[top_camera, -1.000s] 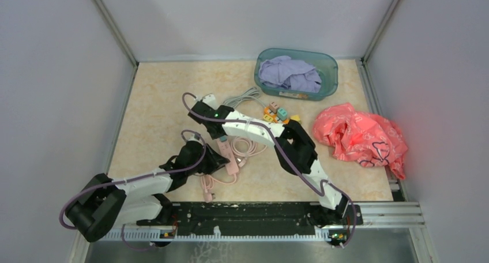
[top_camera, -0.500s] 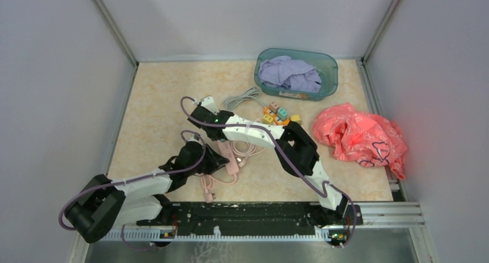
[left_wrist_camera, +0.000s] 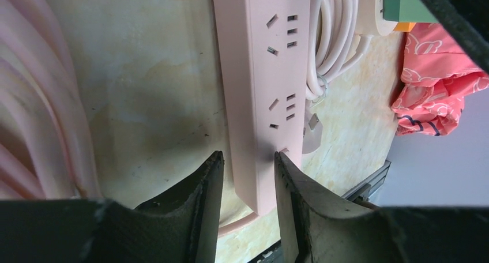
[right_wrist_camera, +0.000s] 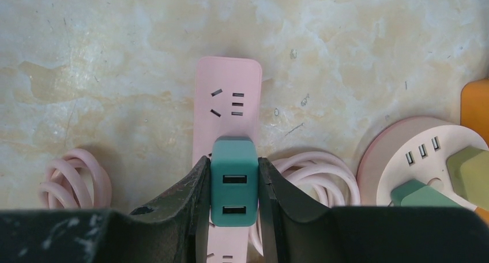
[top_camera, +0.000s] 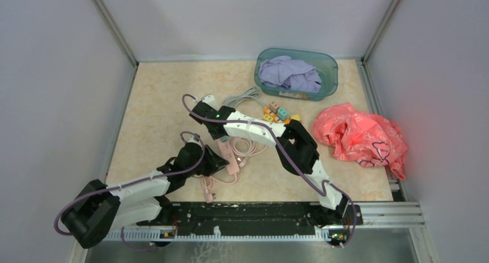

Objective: Insert the plug

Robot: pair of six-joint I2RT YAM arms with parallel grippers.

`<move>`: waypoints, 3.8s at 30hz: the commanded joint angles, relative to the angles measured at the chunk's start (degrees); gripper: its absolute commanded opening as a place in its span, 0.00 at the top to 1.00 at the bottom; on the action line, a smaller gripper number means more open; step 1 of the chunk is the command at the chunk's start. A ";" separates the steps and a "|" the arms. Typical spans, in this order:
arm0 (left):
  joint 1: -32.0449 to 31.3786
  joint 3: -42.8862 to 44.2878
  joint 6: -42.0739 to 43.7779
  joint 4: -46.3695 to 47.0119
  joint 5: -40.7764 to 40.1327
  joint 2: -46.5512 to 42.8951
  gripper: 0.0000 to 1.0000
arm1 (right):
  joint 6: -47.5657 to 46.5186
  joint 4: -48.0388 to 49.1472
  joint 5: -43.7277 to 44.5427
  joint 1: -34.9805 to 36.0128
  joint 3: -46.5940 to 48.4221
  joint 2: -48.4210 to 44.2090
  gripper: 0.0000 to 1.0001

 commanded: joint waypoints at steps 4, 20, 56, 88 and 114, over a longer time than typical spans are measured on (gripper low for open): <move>-0.27 -0.87 1.10 -2.25 -0.94 -1.84 0.51 | -3.21 -4.38 -4.34 -0.46 2.32 -2.61 0.59; -0.19 1.72 7.29 -12.92 -7.73 -13.25 0.26 | -6.50 11.10 4.07 -1.98 -19.80 -28.41 0.27; 0.00 33.21 45.88 -39.55 -30.32 -27.26 0.00 | -9.95 33.11 -11.13 -40.82 -52.38 -38.14 0.26; 5.70 28.95 48.94 -36.51 -20.51 -28.03 0.00 | -8.66 28.72 -13.65 -43.42 -46.52 -25.47 0.39; 11.12 28.70 50.46 -34.08 -1.62 -22.67 0.00 | -2.13 30.70 -12.90 -41.69 -53.59 -39.64 0.61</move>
